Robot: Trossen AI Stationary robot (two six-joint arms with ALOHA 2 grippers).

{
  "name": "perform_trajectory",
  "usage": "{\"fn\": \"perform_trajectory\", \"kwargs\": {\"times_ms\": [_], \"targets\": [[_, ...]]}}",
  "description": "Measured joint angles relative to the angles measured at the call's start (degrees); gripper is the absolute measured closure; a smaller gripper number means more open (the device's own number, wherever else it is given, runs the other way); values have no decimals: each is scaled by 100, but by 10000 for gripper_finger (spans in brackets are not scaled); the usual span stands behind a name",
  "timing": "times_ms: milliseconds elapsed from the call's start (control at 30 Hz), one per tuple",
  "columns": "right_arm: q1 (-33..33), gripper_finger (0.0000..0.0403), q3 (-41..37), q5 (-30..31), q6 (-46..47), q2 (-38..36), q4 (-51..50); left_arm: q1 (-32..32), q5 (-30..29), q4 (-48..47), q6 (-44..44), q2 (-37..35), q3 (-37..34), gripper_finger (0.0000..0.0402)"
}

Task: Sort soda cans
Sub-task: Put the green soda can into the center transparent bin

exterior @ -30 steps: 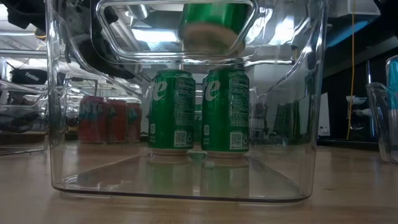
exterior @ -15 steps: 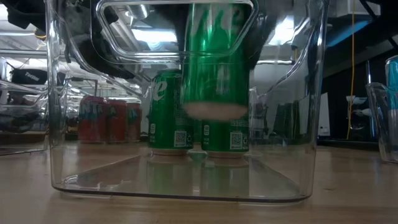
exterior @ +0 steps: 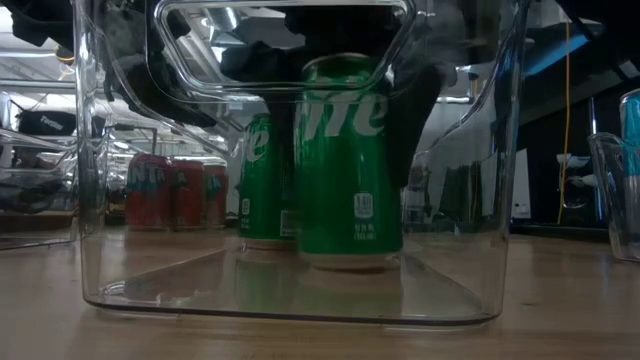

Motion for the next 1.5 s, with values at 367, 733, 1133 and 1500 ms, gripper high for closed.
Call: {"fn": "perform_trajectory", "kwargs": {"times_ms": [367,733,1133,1500], "targets": [[0,35,2,192,-75,-84,-347,-1,0,-17,-2,1,0,249],[4,16,10,192,-45,-439,-438,-1,0,-30,-2,1,-1,249],[-65,15,9,1470,-118,-1099,-435,-1,0,-29,-4,1,-2,249],[-687,15,9,2417,-690,-1502,-422,-3,0,-34,-44,1,-2,249]]}}
